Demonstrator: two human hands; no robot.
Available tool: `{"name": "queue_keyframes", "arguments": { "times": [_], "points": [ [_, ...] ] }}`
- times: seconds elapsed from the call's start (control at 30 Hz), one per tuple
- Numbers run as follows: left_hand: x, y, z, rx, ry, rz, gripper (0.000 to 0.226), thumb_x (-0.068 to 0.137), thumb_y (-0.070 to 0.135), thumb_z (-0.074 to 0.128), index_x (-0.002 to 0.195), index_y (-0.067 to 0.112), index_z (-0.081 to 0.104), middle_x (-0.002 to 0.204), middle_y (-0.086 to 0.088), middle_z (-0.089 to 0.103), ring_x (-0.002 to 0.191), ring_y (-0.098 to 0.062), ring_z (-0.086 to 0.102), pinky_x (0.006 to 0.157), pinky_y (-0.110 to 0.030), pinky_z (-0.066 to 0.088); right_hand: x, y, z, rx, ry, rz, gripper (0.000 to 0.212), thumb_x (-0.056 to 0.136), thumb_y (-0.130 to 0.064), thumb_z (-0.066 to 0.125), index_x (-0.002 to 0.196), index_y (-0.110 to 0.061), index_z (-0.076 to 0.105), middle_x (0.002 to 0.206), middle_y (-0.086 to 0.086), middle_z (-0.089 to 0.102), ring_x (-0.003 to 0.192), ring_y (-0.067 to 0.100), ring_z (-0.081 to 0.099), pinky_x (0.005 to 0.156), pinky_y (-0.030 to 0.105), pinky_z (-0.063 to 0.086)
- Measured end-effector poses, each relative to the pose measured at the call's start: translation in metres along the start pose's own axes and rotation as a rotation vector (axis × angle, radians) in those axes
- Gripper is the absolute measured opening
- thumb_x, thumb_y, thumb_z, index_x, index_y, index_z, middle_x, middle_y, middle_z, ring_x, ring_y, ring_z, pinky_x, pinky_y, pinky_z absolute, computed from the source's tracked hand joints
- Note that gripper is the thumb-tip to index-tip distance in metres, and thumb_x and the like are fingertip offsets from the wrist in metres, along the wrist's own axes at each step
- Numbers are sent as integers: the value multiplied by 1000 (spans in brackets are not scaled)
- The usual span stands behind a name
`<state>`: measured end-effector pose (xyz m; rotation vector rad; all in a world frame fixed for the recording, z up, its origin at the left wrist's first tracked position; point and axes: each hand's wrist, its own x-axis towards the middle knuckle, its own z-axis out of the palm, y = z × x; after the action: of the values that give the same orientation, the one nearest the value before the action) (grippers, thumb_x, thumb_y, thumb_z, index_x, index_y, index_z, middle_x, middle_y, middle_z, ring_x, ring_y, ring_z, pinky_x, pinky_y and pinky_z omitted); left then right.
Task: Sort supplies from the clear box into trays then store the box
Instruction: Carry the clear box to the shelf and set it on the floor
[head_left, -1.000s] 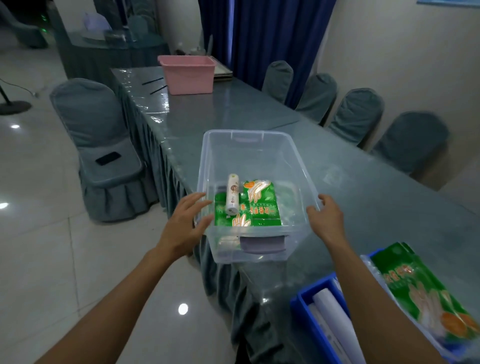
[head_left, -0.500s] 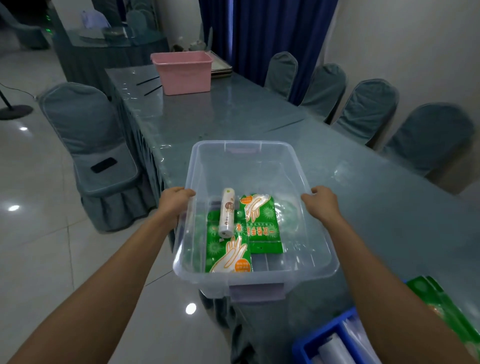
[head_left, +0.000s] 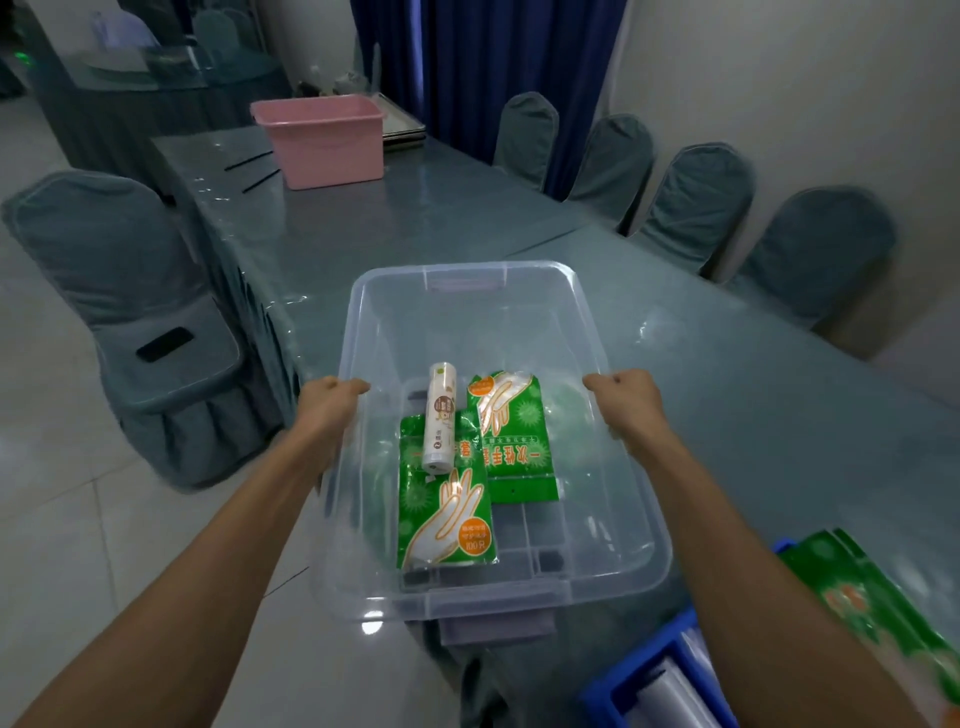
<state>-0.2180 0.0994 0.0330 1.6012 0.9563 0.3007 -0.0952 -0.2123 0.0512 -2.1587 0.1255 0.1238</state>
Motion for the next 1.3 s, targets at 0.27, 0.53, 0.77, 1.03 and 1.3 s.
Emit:
{"name": "queue_keyframes", "arguments": {
  "times": [0.27,0.53,0.77,1.03,1.3],
  "points": [
    [-25,22,-39,-30,-136,209,19,90,22,65,93,2,63,74,-12,53,62,-23,48,56,-32,38,-90,-9,-26,159,218,-40,33,81,-27,67,61,-20,40,53,-2,31,52,17,29,50,29,25],
    [-89,29,-53,-54,-341,328,16,88,20,67,80,11,57,57,-4,37,49,-20,34,48,-26,29,-221,17,-74,248,440,-1,28,69,-42,66,63,-21,48,56,2,38,56,18,36,53,35,32],
    [-193,39,-11,-92,-692,367,27,90,13,65,69,14,47,55,-1,29,43,-16,27,41,-20,23,-348,61,-155,321,678,79,27,69,-40,69,67,-17,55,54,2,38,50,17,34,50,30,31],
    [-373,11,50,-100,-1038,430,29,87,14,69,64,15,52,38,11,34,32,-10,28,36,-17,23,-528,149,-248,432,964,175,37,90,-17,67,63,-18,43,51,-2,33,42,13,29,40,22,27],
    [-621,-82,86,-38,-1359,397,35,86,12,72,60,16,50,39,11,38,29,-6,30,36,-13,23,-755,285,-320,395,1246,352,24,88,-24,68,76,-6,60,58,1,40,45,9,34,42,21,31]
  ]
}}
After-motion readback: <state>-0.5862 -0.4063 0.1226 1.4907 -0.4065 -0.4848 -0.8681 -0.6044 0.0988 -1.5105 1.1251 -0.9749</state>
